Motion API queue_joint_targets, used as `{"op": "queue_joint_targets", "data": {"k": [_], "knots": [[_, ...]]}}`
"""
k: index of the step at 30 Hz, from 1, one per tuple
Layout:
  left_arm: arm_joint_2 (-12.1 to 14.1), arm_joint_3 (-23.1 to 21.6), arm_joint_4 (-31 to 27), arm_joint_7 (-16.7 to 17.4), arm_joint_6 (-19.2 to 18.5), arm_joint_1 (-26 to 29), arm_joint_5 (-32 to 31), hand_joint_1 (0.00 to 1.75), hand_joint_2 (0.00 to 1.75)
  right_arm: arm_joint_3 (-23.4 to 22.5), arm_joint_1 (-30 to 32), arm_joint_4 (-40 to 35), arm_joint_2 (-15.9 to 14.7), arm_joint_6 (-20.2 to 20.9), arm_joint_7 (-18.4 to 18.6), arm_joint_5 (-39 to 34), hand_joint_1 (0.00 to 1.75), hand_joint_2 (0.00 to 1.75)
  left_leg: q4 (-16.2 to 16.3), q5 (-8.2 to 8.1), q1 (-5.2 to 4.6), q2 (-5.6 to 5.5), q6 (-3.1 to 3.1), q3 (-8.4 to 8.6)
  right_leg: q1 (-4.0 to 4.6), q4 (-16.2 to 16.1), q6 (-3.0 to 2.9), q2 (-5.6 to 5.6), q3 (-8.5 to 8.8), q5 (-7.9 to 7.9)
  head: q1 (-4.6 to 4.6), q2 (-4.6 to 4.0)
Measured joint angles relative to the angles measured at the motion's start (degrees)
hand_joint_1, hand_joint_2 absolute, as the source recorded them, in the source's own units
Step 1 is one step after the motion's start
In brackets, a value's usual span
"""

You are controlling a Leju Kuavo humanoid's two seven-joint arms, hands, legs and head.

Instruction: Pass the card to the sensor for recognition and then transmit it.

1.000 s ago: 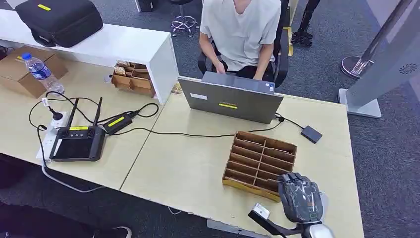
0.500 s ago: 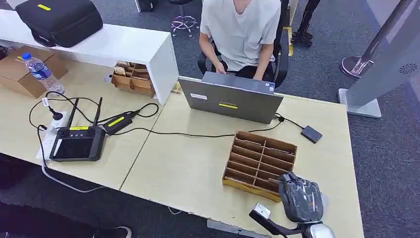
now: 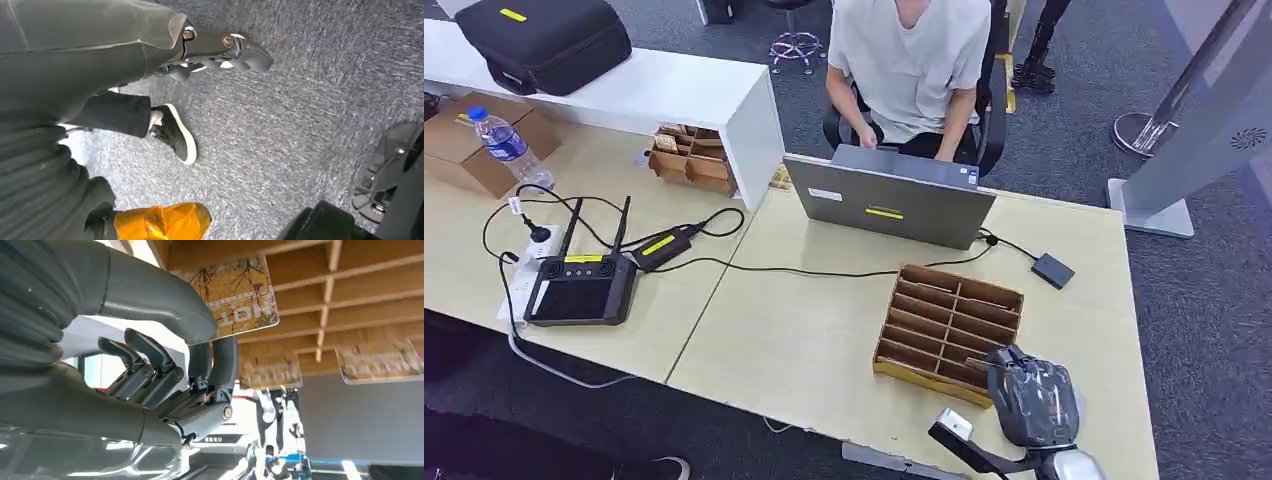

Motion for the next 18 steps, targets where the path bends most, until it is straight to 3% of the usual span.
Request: {"op": "queue_joint_targets", "data": {"k": [10, 18], "knots": [[0.0, 0.0, 0.0, 0.1, -0.2, -0.2, -0.8, 0.00, 1.75, 0.0, 0.1, -6.3, 0.2, -0.5, -0.4, -0.1, 1.75, 1.75, 0.0, 0.00, 0.00, 0.00, 0.00, 0.00, 0.00, 0.0, 0.00, 0.00, 0.00, 0.00, 0.02, 0.00], [-0.3, 0.0, 0.0, 0.2, -0.8, -0.4, -1.5, 0.00, 1.75, 0.0, 0.4, -10.7, 0.5, -4.3, -1.2, -1.2, 1.75, 1.75, 0.0, 0.00, 0.00, 0.00, 0.00, 0.00, 0.00, 0.0, 0.00, 0.00, 0.00, 0.00, 0.02, 0.00]]}}
